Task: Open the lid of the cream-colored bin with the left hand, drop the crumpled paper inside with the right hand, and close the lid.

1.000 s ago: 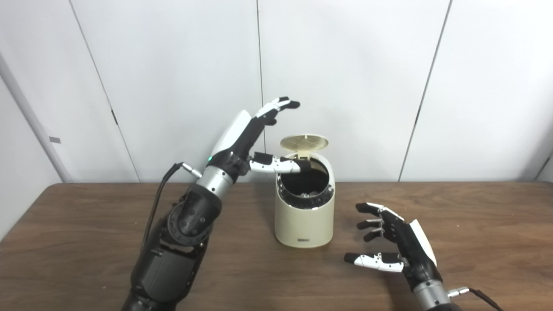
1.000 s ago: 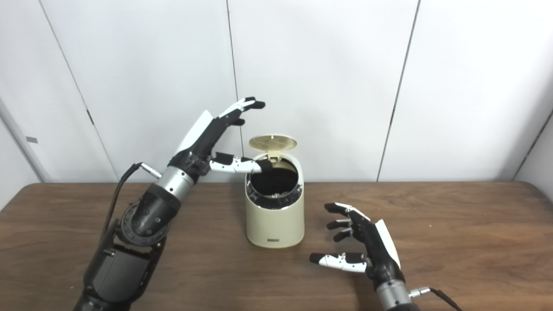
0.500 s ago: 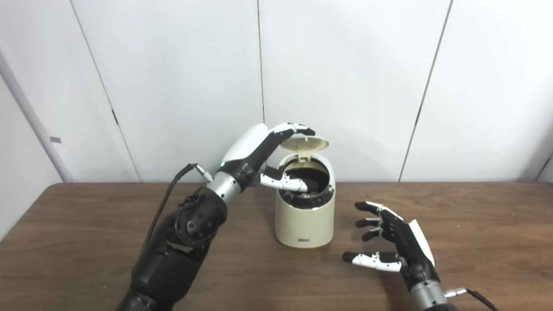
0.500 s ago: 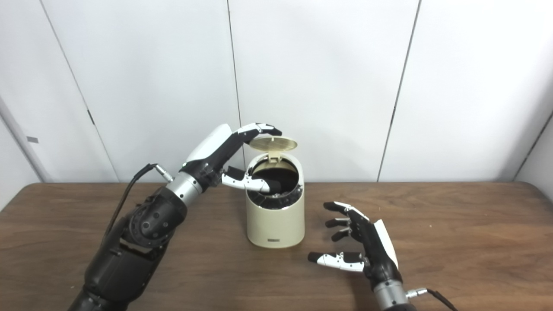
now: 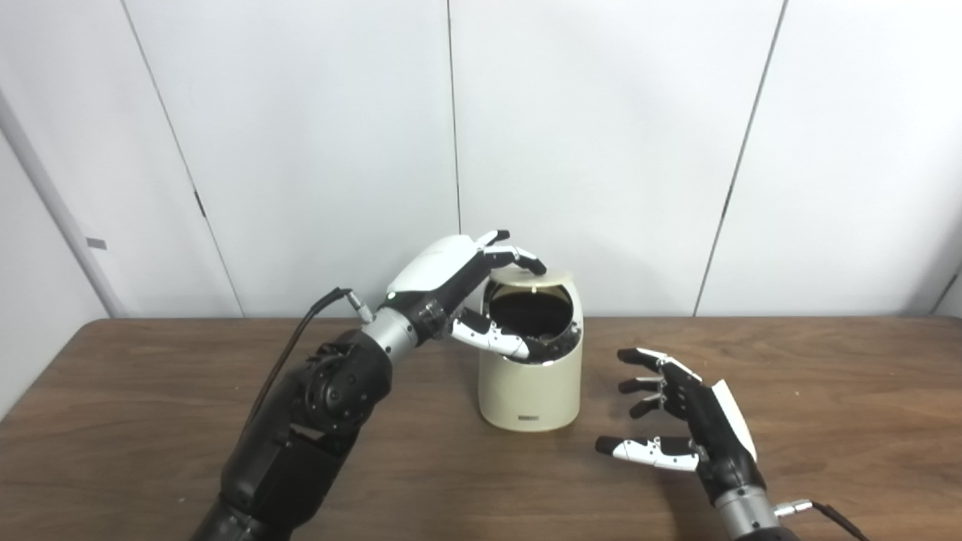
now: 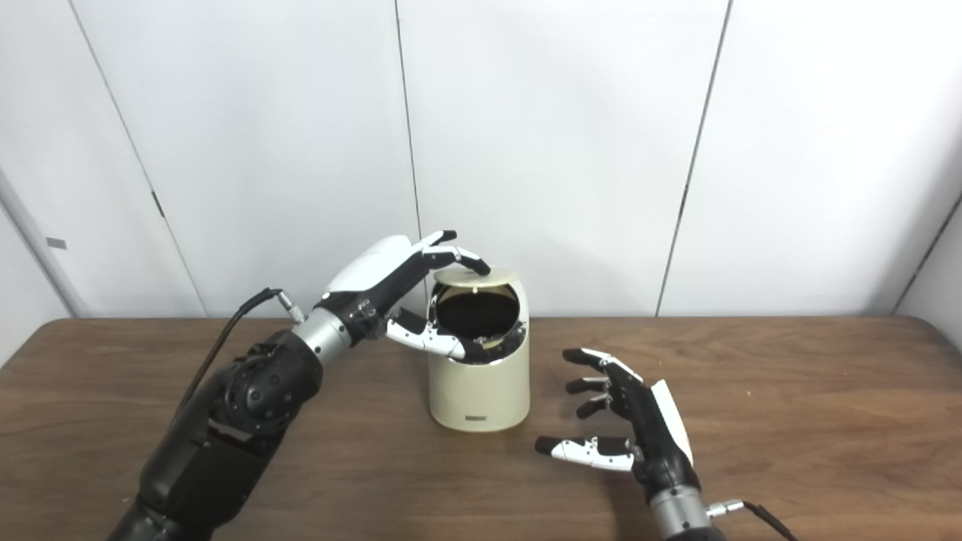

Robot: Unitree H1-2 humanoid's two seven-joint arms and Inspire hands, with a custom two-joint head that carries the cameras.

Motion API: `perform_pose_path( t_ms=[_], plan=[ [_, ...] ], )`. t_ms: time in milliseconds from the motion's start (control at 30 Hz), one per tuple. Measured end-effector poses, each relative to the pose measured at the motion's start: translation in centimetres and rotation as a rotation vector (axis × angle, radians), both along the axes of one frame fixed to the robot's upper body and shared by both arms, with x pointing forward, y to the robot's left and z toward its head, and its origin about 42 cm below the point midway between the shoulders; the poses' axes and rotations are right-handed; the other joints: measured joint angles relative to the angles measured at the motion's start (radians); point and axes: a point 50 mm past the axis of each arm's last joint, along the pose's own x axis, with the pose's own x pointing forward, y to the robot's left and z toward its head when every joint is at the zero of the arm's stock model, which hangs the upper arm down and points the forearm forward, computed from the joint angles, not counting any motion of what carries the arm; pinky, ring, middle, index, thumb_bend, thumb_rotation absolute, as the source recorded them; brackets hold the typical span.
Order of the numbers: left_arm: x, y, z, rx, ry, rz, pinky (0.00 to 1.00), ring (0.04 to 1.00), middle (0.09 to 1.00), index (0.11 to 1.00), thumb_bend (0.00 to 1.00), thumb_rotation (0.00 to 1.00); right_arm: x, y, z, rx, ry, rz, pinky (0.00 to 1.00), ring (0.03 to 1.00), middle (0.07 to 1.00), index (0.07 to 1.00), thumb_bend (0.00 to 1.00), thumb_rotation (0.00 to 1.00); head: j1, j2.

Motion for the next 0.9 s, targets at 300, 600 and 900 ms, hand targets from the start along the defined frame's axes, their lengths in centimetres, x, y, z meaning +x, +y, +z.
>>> perform_pose_path(
  t_ms=[300,600,900],
  plan=[
    [-0.8,0.3,0.6,0.094,-0.08,0.016,0.93,0.994,0.809,0.786,0.95,0.37,0.0,0.0,0.1,-0.003,-0.001,0.0,0.48,0.662,0.798,0.738,0.81,0.1,0.002,0.008],
    [-2.1,0.7,0.1,0.111,-0.094,0.009,0.93,0.989,0.798,0.776,0.96,0.33,0.0,0.1,0.0,-0.007,0.006,-0.001,0.48,0.662,0.798,0.738,0.81,0.1,0.0,0.015],
    [-2.7,0.8,0.2,0.129,-0.125,-0.002,0.92,0.987,0.788,0.772,0.95,0.31,0.0,0.3,0.1,-0.005,0.016,-0.001,0.48,0.661,0.795,0.737,0.8,0.08,-0.012,0.021]
  ],
)
